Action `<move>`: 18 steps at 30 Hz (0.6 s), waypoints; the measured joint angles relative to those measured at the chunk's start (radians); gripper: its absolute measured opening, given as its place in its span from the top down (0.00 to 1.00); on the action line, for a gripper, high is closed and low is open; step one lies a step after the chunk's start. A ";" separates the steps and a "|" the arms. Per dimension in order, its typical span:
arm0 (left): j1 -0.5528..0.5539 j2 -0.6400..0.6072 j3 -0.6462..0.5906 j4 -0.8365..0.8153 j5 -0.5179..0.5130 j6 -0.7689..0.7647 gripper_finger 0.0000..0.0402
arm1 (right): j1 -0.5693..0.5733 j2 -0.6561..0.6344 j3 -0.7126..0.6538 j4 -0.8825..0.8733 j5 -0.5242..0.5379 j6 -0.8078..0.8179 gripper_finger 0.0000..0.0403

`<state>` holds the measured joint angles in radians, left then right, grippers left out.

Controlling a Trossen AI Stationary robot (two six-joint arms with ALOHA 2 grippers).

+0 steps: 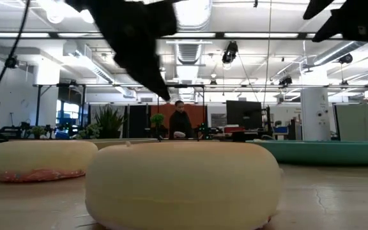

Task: Pick & Place donuts
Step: Put the small red donut on the green plate

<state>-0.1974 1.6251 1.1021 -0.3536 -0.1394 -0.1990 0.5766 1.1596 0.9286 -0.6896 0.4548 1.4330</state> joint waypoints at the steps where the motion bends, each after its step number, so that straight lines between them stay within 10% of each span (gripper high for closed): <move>1: -0.002 -0.036 -0.041 0.017 0.004 -0.020 0.77 | 0.000 0.034 0.001 0.041 -0.036 -0.042 0.58; 18: -0.053 -0.351 -0.363 0.049 0.007 -0.283 0.77 | 0.008 0.616 0.413 0.026 -0.393 -0.736 0.58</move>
<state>-0.2502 1.2744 0.7394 -0.3050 -0.1321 -0.4822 0.5845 1.7757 1.3412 -0.6640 0.0613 0.6974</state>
